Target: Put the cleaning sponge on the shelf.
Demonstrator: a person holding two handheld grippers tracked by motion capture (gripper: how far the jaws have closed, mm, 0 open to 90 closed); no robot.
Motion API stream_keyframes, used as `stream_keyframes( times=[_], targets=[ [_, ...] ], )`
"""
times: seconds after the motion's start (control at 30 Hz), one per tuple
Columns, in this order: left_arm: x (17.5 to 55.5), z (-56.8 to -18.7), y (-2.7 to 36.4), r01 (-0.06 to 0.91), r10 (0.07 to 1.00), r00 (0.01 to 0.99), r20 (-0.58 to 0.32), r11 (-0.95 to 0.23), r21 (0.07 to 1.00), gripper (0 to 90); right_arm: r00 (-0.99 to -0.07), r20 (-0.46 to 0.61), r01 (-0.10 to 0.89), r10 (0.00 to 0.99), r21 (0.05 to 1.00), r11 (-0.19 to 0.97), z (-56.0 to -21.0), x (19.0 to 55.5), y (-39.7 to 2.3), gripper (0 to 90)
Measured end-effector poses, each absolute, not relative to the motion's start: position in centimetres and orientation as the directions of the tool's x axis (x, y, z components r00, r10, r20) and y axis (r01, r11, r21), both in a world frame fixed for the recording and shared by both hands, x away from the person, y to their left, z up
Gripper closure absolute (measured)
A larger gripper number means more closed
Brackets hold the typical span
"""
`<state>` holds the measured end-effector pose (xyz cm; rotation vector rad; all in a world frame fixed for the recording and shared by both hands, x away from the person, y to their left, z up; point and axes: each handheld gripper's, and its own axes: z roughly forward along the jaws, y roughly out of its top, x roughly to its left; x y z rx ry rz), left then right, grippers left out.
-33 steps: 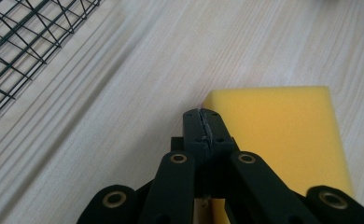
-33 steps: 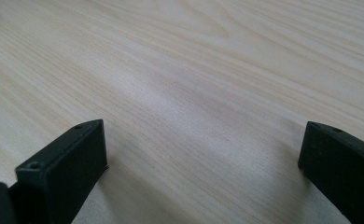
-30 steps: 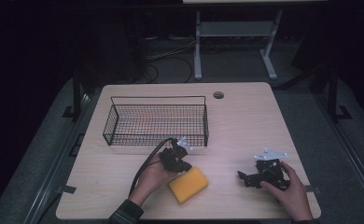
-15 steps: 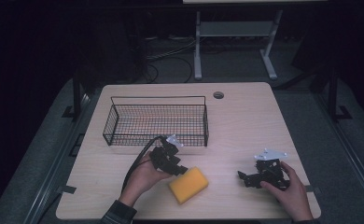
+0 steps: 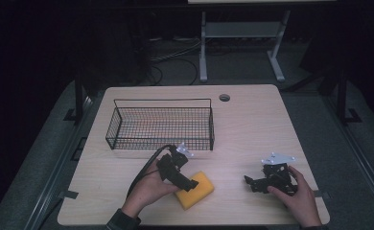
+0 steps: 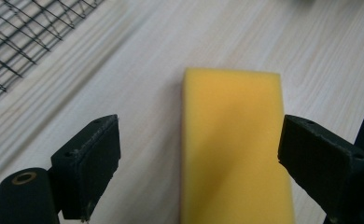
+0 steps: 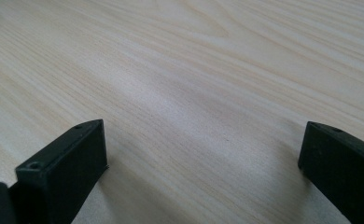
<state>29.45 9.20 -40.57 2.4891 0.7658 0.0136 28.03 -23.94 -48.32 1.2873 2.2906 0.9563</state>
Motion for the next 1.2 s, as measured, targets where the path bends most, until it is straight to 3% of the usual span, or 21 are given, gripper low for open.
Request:
stream_keyframes(
  times=[1.2],
  targets=[
    [27.7,-44.3,5.6,0.429,0.440,0.896,-0.053,-0.831,0.355,14.3,-0.530,0.028,0.616,0.848,0.700,0.362,-48.3,28.0,-23.9,0.3]
  ],
)
